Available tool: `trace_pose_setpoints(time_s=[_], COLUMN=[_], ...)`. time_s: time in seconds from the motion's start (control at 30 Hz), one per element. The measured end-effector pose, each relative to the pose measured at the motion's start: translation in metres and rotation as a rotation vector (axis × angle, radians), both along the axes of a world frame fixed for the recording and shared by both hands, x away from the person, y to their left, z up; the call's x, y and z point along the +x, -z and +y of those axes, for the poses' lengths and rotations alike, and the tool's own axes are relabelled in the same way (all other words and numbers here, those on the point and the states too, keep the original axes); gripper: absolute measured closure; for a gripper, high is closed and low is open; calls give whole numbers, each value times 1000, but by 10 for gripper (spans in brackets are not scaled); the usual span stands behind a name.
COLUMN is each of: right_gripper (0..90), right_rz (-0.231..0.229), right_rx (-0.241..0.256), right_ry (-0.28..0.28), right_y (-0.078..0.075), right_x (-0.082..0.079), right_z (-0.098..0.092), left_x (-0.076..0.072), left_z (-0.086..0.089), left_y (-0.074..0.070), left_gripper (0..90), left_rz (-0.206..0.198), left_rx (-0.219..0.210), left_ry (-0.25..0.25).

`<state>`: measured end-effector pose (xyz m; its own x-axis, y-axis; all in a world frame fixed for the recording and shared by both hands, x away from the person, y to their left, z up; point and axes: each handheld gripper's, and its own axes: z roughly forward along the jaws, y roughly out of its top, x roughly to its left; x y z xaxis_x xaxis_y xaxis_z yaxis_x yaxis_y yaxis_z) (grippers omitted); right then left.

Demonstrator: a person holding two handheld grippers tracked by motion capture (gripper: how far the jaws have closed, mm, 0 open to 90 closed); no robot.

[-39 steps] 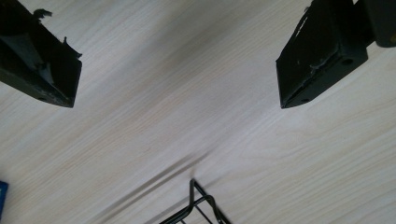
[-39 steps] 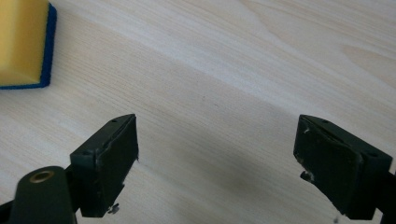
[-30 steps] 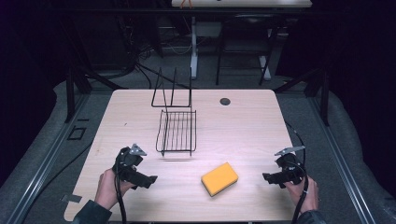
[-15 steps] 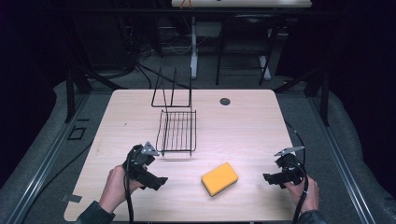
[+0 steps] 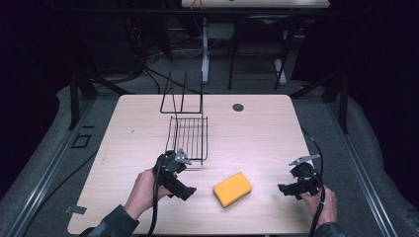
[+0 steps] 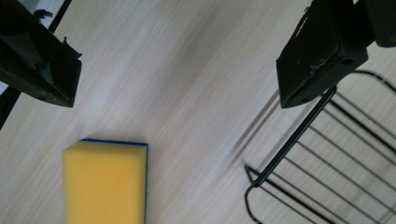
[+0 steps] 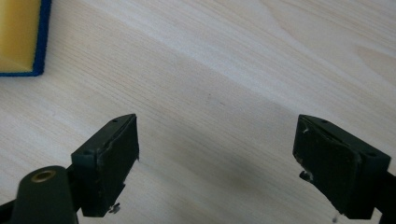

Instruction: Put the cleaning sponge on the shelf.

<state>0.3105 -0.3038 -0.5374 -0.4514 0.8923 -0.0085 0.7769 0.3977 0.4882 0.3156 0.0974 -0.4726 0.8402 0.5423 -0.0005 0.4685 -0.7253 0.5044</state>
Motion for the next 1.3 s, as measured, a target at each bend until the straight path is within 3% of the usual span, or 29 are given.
trace_pose_setpoints(time_s=[0.37,0.93,1.13,1.3], right_gripper=[140,140,141,141], right_rz=[-2,-3,1,-1], right_rx=[-4,-1,-3,-3], right_ry=[1,3,6,4], right_y=[1,2,3,3], right_x=[0,-1,-1,-1], right_z=[0,0,-2,-2], left_x=[5,14,18,20], left_z=[-44,-87,-105,-119], left_y=[12,24,34,48], left_gripper=[2,0,0,0], left_rz=[25,55,97,137], left_rx=[53,74,76,113], left_ry=[99,144,154,167])
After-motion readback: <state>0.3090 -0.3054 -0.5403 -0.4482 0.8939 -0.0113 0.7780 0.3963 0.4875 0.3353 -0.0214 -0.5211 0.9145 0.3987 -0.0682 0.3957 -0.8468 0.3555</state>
